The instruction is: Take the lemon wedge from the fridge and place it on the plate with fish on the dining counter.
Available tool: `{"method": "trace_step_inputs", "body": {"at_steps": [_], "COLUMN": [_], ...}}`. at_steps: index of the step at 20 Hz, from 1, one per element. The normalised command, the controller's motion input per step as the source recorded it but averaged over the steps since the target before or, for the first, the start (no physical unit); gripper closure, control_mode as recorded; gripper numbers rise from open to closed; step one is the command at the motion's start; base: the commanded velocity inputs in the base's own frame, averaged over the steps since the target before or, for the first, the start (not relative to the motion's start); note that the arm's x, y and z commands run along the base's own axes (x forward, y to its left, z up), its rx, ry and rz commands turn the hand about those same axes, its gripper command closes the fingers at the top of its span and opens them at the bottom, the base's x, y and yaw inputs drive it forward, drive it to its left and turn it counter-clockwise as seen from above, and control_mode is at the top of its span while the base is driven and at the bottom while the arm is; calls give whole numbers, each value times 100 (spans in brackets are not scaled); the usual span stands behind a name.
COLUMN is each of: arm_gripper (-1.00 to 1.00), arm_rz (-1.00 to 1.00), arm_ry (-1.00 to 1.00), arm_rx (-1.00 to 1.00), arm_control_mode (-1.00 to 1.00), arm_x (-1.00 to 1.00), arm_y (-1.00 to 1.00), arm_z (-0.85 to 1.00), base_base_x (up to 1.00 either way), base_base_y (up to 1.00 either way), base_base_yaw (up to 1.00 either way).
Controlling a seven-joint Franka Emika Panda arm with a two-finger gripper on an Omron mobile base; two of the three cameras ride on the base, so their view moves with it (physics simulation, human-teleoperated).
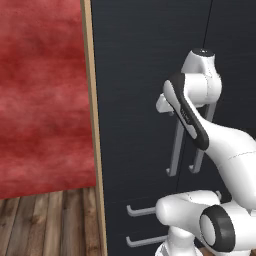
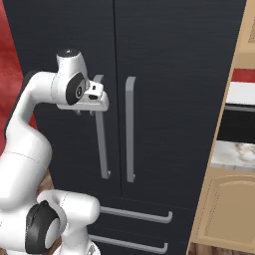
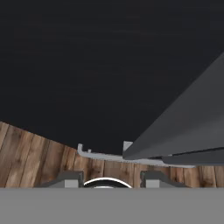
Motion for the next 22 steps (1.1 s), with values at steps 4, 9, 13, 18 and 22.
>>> {"method": "trace_step_inputs", "body": {"at_steps": [4, 9, 13, 18, 22], "arm_gripper": [-100, -100, -100, -100, -100], "arm_rz": [0, -2, 0, 0, -4], "arm_ry": [-4, -5, 0, 0, 2], "arm_rx": [-1, 0, 0, 0, 4], "arm_control_mode": [-100, -100, -100, -100, -100], "arm_x": [-22, -33, 0, -6, -87], "arm_y": [-1, 0, 0, 0, -18], "arm_z": [0, 0, 0, 0, -22], "base_base_x": [0, 0, 0, 0, 0], "base_base_y": [0, 0, 0, 0, 0], "base_base_yaw": [0, 0, 0, 0, 0]}}
